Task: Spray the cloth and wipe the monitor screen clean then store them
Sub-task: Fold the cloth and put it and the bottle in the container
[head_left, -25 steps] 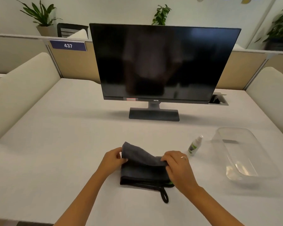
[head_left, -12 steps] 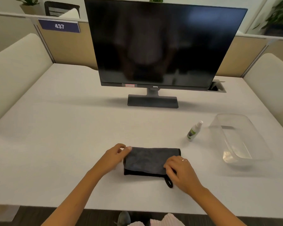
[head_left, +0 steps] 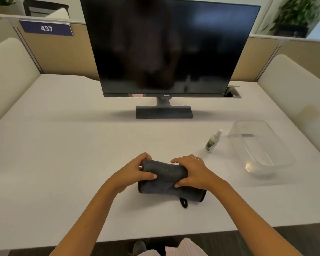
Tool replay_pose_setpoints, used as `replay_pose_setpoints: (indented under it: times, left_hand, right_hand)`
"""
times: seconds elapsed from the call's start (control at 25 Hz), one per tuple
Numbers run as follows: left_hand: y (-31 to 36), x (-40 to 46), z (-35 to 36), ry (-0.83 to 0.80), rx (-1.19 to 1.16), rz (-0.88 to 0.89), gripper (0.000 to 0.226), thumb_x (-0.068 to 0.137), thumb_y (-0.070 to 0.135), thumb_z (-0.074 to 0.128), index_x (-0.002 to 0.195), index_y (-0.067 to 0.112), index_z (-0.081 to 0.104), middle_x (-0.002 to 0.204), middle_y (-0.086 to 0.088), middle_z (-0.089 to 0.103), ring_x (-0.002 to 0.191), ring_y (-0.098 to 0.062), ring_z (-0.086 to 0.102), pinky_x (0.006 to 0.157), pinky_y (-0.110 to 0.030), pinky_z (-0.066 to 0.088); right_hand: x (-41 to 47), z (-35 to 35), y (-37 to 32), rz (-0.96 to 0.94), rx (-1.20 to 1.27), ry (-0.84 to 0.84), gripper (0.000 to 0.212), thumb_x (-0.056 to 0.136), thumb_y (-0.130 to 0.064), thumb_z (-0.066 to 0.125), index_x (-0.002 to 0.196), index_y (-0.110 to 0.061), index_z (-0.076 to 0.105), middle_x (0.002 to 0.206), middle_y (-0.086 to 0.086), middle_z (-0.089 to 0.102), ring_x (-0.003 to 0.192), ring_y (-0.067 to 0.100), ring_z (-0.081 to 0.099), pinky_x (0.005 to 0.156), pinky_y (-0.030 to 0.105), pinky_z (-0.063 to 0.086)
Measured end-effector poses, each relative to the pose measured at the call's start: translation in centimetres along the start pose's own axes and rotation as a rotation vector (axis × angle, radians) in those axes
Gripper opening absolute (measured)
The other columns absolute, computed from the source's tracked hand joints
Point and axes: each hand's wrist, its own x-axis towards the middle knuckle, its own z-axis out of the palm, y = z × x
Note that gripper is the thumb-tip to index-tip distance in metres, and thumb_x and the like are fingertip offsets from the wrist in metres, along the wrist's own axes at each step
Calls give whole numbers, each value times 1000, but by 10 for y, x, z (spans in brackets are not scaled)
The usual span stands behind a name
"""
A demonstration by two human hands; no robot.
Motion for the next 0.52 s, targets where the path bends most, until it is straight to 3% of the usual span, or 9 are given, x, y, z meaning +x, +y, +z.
replay_pose_setpoints:
  times: [0.12, 0.24, 0.36, 0.52]
  left_hand:
    - [25, 0, -4, -27, -117, 91, 36, 73, 27, 78, 102, 27, 57, 95, 1, 68, 92, -14, 66, 73, -27, 54]
    - [55, 8, -4, -57, -164, 117, 41, 72, 25, 78, 107, 27, 58, 97, -3, 69, 94, -23, 68, 70, -30, 56]
    - [92, 23, 0, -52, -148, 149, 42, 71, 25, 78, 108, 27, 59, 99, -6, 70, 94, -25, 68, 71, -33, 56]
    - [139, 47, 25, 89, -175, 238, 30, 80, 38, 68, 108, 30, 61, 104, 3, 67, 98, -18, 65, 71, -26, 55]
  right_hand:
    - [-9, -10, -10, -14, 204, -35, 56, 68, -54, 76, 116, -38, 51, 109, -16, 56, 102, 6, 48, 91, 30, 43]
    - [-16, -27, -17, -19, 444, -61, 61, 68, -53, 78, 117, -39, 47, 111, -18, 57, 101, 5, 57, 84, 25, 54]
    - [-24, -49, -13, -28, 590, -25, 63, 69, -51, 77, 120, -53, 40, 111, -30, 55, 104, 0, 58, 80, 17, 53]
    - [-46, -86, 11, -59, 724, 79, 58, 71, -45, 77, 110, -69, 41, 105, -40, 55, 101, -10, 57, 72, 7, 49]
